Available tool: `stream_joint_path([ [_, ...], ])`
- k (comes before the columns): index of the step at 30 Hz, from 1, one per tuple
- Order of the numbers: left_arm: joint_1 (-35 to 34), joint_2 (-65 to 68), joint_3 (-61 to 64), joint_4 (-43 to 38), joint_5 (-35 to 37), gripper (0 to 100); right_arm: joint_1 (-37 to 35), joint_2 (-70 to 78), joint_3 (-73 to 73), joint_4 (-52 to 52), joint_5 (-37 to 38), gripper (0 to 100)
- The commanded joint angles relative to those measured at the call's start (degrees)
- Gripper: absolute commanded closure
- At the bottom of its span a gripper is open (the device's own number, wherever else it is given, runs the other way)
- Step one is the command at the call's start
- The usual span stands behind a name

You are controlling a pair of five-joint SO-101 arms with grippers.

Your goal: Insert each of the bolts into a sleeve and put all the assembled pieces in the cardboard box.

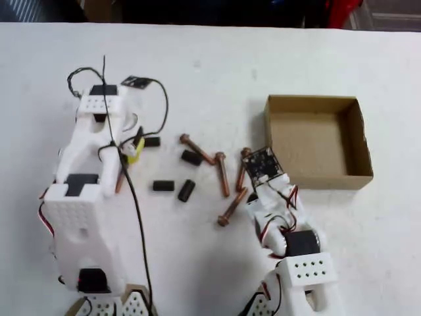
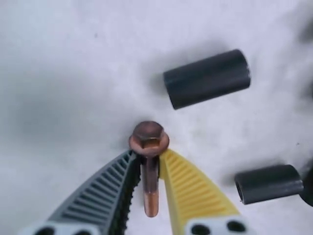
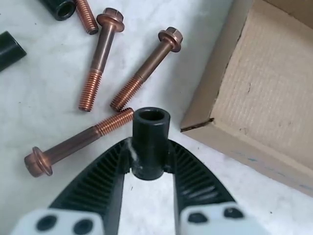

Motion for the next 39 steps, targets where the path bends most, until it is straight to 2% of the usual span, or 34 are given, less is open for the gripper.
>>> stream_joint_path([
  [1, -0.13, 0.48, -2.46, -1.32, -0.44, 90, -0.04, -0.92, -0.62, -1.27, 0.0, 98.1],
  [20, -0.22, 3.82, -3.08, -1.32, 0.18, 91, -0.04, -0.92, -0.62, -1.19, 0.0, 98.1],
  [24, -0.22, 3.74, -3.08, -1.32, 0.18, 99, -0.04, -0.92, -0.62, -1.19, 0.0, 98.1],
  [32, -0.04, 3.65, -2.99, -0.7, 0.18, 98, -0.04, -0.92, -0.62, -1.19, 0.0, 98.1],
  [39, 0.04, -1.54, -3.69, 5.19, 0.18, 98, -0.22, -0.92, -0.62, -1.45, -0.53, 98.1],
])
